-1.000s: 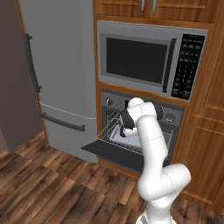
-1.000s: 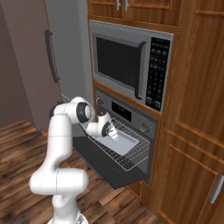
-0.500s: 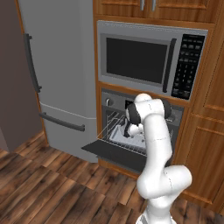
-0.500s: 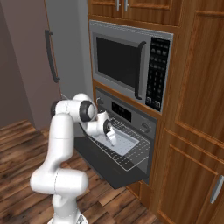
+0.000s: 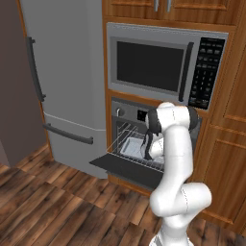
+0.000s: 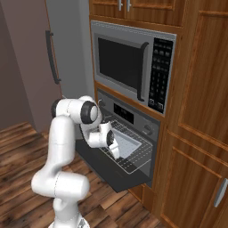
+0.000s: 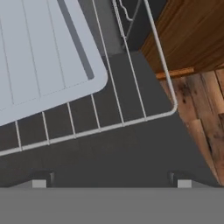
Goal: Take the baked cake out of the oven and place it on the plate for cooling. Then close the oven door.
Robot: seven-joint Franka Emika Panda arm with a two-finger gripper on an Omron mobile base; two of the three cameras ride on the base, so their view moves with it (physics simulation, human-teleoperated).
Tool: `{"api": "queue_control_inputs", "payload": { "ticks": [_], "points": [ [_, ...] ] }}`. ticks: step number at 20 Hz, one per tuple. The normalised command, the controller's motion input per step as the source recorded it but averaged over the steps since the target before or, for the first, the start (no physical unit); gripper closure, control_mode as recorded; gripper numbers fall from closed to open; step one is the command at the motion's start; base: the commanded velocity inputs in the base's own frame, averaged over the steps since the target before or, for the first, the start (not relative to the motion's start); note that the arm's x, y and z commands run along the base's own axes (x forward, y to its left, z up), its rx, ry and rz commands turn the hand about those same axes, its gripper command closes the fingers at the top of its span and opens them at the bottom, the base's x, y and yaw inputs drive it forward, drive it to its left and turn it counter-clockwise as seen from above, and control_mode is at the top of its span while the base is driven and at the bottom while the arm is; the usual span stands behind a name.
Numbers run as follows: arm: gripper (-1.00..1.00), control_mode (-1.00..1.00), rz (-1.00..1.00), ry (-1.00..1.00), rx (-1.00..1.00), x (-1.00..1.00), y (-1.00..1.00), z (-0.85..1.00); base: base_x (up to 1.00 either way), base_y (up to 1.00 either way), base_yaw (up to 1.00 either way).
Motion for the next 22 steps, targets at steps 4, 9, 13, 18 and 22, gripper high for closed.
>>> {"api": "queue_control_inputs", "payload": {
  "ticks": [4,9,13,18,22],
  "points": [
    [-1.0,-1.0,-0.01,0.06,0.01,-0.29,-0.08,-0.22,0.0,0.0,0.0],
    [-1.0,-1.0,0.02,0.09,0.02,-0.08,-0.05,-0.36,0.0,0.0,0.0],
    [-1.0,-1.0,0.01,0.05,0.04,0.01,-0.09,-0.4,0.0,0.0,0.0],
    [-1.0,-1.0,0.01,0.02,0.04,0.12,-0.14,-0.37,0.0,0.0,0.0],
    [-1.0,-1.0,0.0,0.0,0.01,0.33,-0.17,-0.12,0.0,0.0,0.0]
  ]
}}
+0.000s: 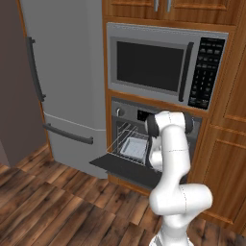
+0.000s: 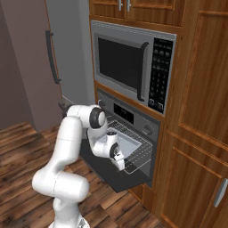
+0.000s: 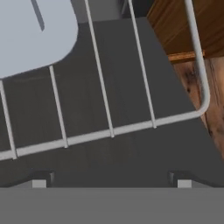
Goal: Take the baked cake out of the oven and place it on the plate for cooling. Then close the oven door.
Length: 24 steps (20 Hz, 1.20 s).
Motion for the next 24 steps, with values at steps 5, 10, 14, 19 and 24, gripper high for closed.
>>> {"api": "queue_control_inputs", "payload": {
  "ticks": [5,10,14,19,24],
  "points": [
    [-1.0,-1.0,0.0,0.0,0.0,0.16,-0.02,-0.24,0.0,0.0,0.0],
    [-1.0,-1.0,0.0,0.0,0.0,0.02,0.0,-0.55,0.0,0.0,0.0],
    [-1.0,-1.0,0.0,-0.12,0.0,0.24,-0.07,-0.7,0.0,0.0,0.0],
    [-1.0,-1.0,-0.07,-0.35,-0.07,0.37,-0.29,-0.25,0.0,0.0,0.0],
    [-1.0,-1.0,-0.06,-0.42,-0.05,0.6,-0.38,0.01,0.0,0.0,0.0]
  ]
}}
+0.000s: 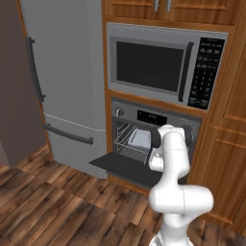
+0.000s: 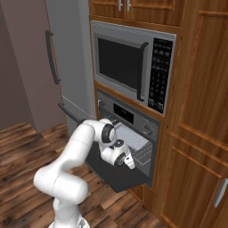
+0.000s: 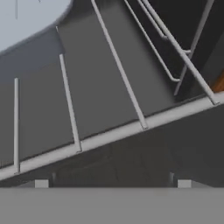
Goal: Take the baked cake out of the oven and place it on the plate for cooling. Then close the oven door.
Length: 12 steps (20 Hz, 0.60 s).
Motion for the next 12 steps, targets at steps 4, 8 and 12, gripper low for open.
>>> {"api": "queue_control_inputs", "payload": {
  "ticks": [4,8,12],
  "points": [
    [-1.0,-1.0,-0.1,-0.3,-0.05,0.59,-0.31,0.53,0.0,0.0,0.0],
    [-1.0,-1.0,-0.11,-0.09,0.0,0.72,-0.55,0.76,0.0,0.0,0.0],
    [-1.0,-1.0,-0.08,0.01,0.0,0.65,-0.41,0.54,0.0,0.0,0.0]
  ]
}}
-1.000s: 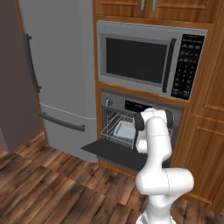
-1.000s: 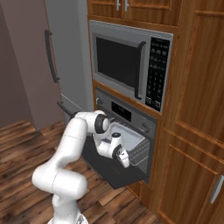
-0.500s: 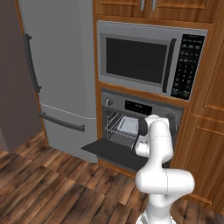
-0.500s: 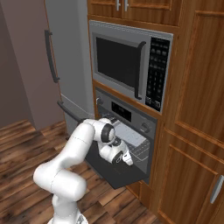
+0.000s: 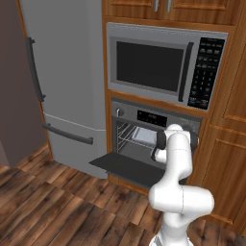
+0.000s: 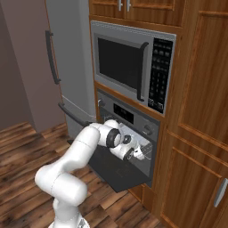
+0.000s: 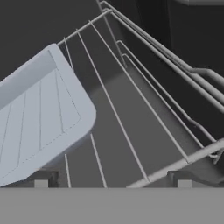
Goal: Take the baked cake out of the oven and place it on the plate for cooling. Then close the oven door.
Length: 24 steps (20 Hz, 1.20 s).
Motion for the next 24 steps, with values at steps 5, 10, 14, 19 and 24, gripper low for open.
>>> {"api": "queue_control_inputs", "payload": {
  "ticks": [5,10,14,19,24],
  "points": [
    [-1.0,-1.0,-0.03,0.04,0.0,0.15,0.0,0.09,0.0,0.0,0.0],
    [-1.0,-1.0,0.0,0.05,-0.05,-0.18,0.32,0.0,0.0,0.0,0.0],
    [-1.0,-1.0,0.0,0.1,-0.08,-0.36,0.48,-0.01,0.0,0.0,0.0],
    [-1.0,-1.0,0.0,0.07,-0.14,-0.65,0.59,0.39,0.0,0.0,0.0],
    [-1.0,-1.0,0.0,0.14,-0.08,-0.21,0.33,1.0,0.0,0.0,0.0]
  ]
}}
